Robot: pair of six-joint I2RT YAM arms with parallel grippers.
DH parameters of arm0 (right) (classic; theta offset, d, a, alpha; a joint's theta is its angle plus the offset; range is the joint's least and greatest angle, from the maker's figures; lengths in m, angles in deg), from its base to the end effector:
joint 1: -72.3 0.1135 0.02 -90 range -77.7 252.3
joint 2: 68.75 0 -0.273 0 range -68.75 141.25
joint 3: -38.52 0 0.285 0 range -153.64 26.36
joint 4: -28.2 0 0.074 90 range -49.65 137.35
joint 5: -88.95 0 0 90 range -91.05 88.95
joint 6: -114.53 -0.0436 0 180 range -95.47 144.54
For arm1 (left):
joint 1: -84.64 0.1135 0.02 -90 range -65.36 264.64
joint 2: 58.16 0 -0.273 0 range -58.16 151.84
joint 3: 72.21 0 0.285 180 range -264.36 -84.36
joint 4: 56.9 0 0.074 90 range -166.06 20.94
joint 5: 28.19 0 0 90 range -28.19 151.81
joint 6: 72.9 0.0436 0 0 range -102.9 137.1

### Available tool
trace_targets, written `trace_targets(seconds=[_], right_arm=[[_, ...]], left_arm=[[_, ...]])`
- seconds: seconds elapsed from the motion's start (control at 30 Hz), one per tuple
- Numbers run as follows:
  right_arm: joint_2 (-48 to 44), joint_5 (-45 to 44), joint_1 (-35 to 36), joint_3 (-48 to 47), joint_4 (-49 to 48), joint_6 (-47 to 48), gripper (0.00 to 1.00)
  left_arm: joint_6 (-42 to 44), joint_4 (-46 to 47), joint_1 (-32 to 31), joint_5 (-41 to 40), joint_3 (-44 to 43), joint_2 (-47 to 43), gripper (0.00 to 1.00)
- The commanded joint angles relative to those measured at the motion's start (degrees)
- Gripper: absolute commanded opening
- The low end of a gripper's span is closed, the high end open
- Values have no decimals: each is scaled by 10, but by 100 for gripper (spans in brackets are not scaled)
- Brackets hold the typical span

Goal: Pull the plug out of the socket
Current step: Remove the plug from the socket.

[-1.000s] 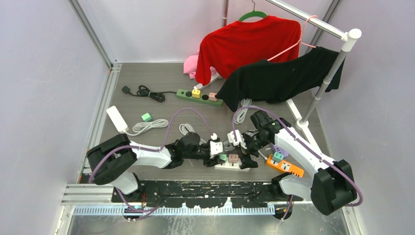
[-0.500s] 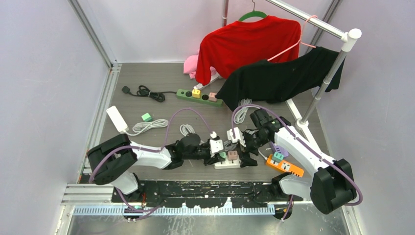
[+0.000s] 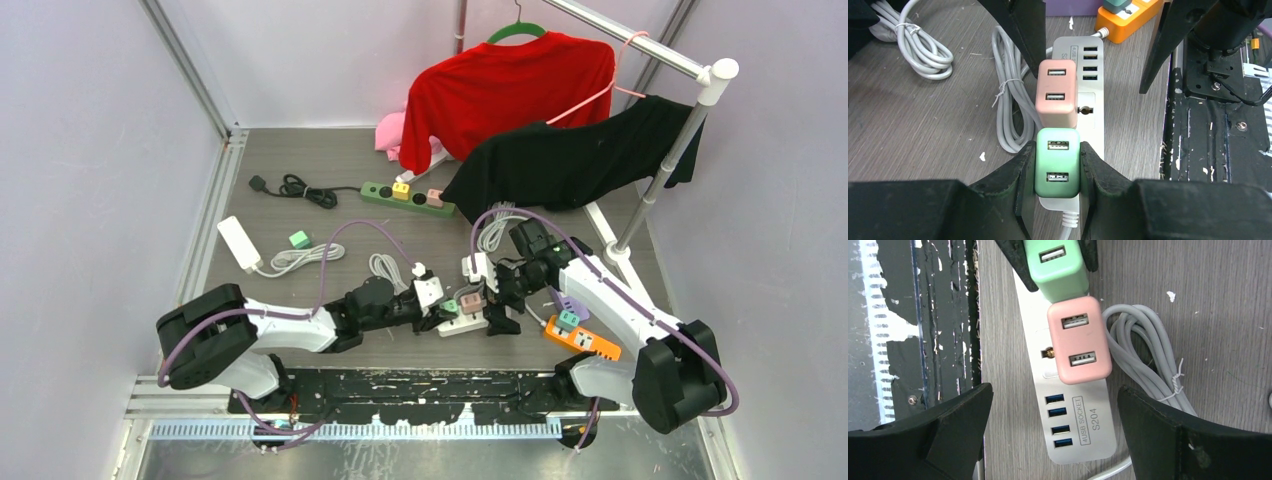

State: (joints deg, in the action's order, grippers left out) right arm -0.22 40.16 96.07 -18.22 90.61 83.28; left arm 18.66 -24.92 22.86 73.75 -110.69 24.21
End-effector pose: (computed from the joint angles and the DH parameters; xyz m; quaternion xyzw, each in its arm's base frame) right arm 0.1972 0.1182 0.2066 -0.6478 0.6651 0.2938 0.2275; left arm 0.1355 -0.2715 0.1624 0.4613 0.6230 -0.3842 0.5015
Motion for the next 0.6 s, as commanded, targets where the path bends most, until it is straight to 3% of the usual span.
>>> trace_targets(seconds=[0.0,0.23,0.57], right_arm=[[-12,28,-2,-8,-30,-12,100],[-13,75,2,10,-31,30,100],[-9,57,26,22,-52,48,100]], left_arm=[[-12,87,-8,-3,-11,-27,0],[0,88,-23,3,-29,-28,0],[-4,105,-25,-16,-38,-33,0]])
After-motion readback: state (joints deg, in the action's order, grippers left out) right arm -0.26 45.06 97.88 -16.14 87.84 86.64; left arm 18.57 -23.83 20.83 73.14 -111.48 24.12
